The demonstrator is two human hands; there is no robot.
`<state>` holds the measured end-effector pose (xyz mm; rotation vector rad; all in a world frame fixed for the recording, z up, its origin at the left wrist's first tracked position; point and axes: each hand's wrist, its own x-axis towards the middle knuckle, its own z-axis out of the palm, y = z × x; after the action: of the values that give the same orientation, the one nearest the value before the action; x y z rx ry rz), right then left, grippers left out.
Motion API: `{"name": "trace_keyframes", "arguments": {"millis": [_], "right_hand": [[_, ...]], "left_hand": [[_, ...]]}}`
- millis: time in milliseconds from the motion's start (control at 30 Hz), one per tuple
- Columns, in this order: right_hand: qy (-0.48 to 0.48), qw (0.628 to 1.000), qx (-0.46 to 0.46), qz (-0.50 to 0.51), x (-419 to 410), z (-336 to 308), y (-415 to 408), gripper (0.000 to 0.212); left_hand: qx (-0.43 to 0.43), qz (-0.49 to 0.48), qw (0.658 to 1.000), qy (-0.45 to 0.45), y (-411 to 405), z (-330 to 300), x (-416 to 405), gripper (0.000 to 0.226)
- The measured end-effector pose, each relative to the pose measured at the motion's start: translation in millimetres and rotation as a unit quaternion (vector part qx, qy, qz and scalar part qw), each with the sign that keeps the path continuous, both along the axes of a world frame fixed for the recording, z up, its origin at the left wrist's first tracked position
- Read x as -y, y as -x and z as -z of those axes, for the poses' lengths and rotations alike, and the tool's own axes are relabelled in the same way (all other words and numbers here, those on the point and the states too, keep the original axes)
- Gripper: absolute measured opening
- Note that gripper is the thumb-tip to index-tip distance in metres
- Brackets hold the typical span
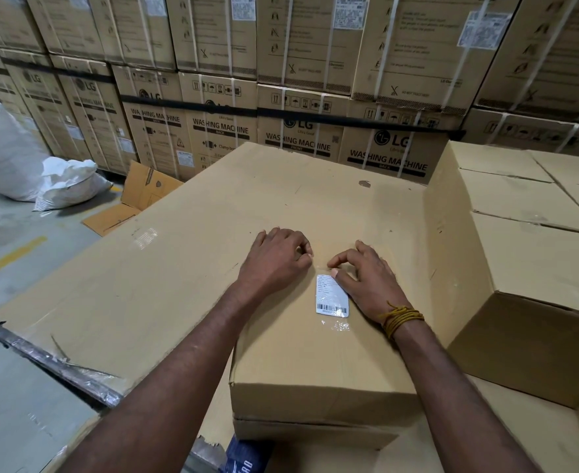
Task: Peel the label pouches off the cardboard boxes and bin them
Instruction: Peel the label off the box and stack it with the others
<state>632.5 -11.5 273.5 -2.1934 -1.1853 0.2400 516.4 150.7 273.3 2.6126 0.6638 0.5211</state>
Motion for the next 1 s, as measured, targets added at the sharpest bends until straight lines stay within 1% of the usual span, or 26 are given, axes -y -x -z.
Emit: {"name": "trace_keyframes", "arguments": {"millis": [100, 133, 267, 333, 467, 633, 700, 800, 867, 1000], "right_hand": [[0.012, 1.000, 0.008, -0.005, 1.7, -0.1, -0.3, 0.028], [0.015, 1.000, 0.006, -0.005, 2.0, -0.3, -0.3, 0.030], [0.011, 1.000, 0.001, -0.008, -0.1, 0.2, -0.9, 0.021], [0.009, 1.000, 0.001, -0.010, -0.8, 0.4, -0.3, 0.021], [0.029, 0.999, 0.007, -0.021, 0.8, -0.1, 1.0, 0.036], [0.039, 0.999, 0.004, -0.021, -0.3, -4.1, 3.5, 0.026], [0.036, 0.999, 0.002, -0.018, -1.4, -3.3, 3.9, 0.025], [0.025, 0.999, 0.007, -0.026, -1.2, 0.3, 2.0, 0.035], [0.035, 0.999, 0.008, -0.028, -0.5, -0.3, 2.0, 0.041], [0.039, 0.999, 0.001, -0.020, -0.1, -2.6, 3.1, 0.030]], "left_hand": [[0.001, 0.000, 1.000, 0.001, -0.4, 0.2, 0.4, 0.006], [0.001, 0.000, 1.000, 0.001, -0.3, 0.2, 0.5, 0.006], [0.003, 0.000, 1.000, 0.003, 0.0, 0.0, 0.8, 0.006], [0.003, 0.000, 1.000, 0.001, 0.2, 0.0, 0.6, 0.006], [0.002, 0.000, 1.000, 0.001, 0.2, 0.5, 0.5, 0.007], [0.001, -0.001, 1.000, 0.000, -0.1, 0.4, 0.1, 0.010], [0.000, -0.001, 1.000, -0.001, -0.1, 0.3, -0.1, 0.010], [-0.001, 0.000, 1.000, -0.002, 0.3, 0.0, 0.2, 0.008], [-0.001, 0.001, 1.000, 0.000, 0.6, -0.3, 0.5, 0.006], [-0.002, 0.002, 1.000, -0.001, 0.9, -0.7, 0.7, 0.006]]}}
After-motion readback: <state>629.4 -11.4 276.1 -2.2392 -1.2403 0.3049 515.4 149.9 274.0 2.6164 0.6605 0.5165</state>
